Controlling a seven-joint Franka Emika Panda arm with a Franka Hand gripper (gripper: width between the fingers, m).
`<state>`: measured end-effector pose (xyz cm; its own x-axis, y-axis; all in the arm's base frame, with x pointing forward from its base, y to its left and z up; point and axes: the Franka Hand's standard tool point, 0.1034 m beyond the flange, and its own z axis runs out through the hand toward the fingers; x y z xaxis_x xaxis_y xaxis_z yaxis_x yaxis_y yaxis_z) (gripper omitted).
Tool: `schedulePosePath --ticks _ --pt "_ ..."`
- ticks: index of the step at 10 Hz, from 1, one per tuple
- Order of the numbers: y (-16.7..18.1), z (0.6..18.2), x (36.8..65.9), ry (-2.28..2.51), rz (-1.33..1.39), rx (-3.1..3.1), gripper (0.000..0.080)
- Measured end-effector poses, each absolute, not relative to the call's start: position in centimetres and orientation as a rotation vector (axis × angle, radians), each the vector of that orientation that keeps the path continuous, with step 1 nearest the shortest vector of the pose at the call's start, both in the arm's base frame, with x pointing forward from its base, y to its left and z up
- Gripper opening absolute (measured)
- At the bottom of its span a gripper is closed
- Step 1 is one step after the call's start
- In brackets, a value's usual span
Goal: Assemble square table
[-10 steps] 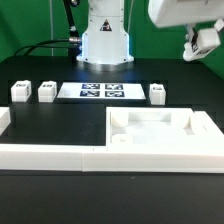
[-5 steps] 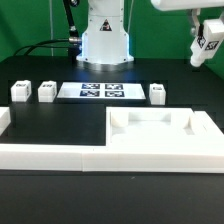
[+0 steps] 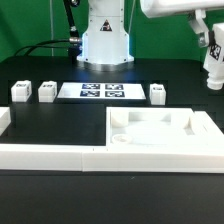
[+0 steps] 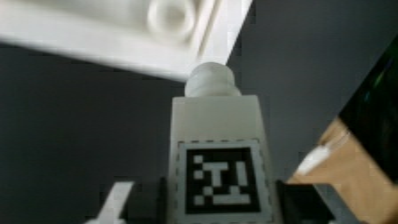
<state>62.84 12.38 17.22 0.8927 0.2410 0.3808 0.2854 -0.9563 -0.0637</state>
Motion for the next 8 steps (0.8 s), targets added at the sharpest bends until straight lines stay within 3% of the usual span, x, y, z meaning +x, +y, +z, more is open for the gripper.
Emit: schedulePosePath --ticks 4,6,8 --pt "12.1 16.5 62.3 -0.427 -0.58 -2.944 0.0291" --pt "9.0 12.9 62.1 -0.531 -0.667 -2.953 0.0291" --pt "8.7 12.0 63.0 -0.545 -0.7 -2.945 0.0291"
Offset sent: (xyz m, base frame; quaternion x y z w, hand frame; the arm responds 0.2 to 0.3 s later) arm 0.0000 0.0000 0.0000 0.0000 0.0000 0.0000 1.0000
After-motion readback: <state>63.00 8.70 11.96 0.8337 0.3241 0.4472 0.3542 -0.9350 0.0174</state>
